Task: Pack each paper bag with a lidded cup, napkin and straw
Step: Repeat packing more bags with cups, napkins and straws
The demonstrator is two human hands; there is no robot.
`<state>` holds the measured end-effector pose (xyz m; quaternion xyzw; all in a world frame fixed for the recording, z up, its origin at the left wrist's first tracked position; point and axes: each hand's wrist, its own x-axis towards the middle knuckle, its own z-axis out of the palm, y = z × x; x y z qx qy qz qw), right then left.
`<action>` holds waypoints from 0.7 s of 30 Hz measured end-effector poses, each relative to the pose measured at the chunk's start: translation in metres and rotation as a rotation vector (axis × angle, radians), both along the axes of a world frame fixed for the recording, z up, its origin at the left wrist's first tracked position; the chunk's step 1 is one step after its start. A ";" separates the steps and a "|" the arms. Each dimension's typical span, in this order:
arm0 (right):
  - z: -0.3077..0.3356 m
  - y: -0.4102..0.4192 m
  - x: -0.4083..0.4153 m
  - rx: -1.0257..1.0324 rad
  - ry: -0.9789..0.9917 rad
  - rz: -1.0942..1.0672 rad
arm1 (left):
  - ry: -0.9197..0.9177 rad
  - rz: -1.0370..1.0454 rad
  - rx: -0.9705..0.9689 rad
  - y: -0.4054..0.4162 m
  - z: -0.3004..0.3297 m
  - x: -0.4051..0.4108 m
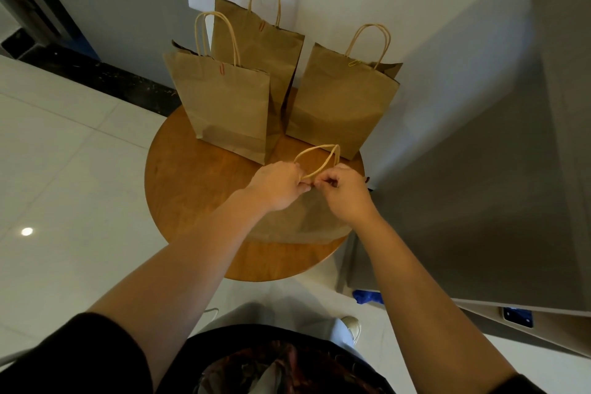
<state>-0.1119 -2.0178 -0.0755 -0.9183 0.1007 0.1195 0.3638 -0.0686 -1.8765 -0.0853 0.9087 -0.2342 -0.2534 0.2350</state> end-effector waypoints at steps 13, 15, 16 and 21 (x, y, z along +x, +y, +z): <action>-0.002 0.004 0.006 -0.447 -0.025 0.256 | -0.083 -0.053 0.005 -0.002 -0.002 0.003; 0.001 0.001 0.005 -0.515 0.001 0.287 | -0.118 -0.115 0.055 0.001 0.002 0.005; 0.002 0.000 0.006 -0.546 -0.004 0.301 | -0.135 -0.137 0.081 0.002 0.004 0.007; 0.016 -0.008 0.027 -0.583 -0.076 0.281 | -0.194 -0.110 0.119 -0.003 0.018 0.029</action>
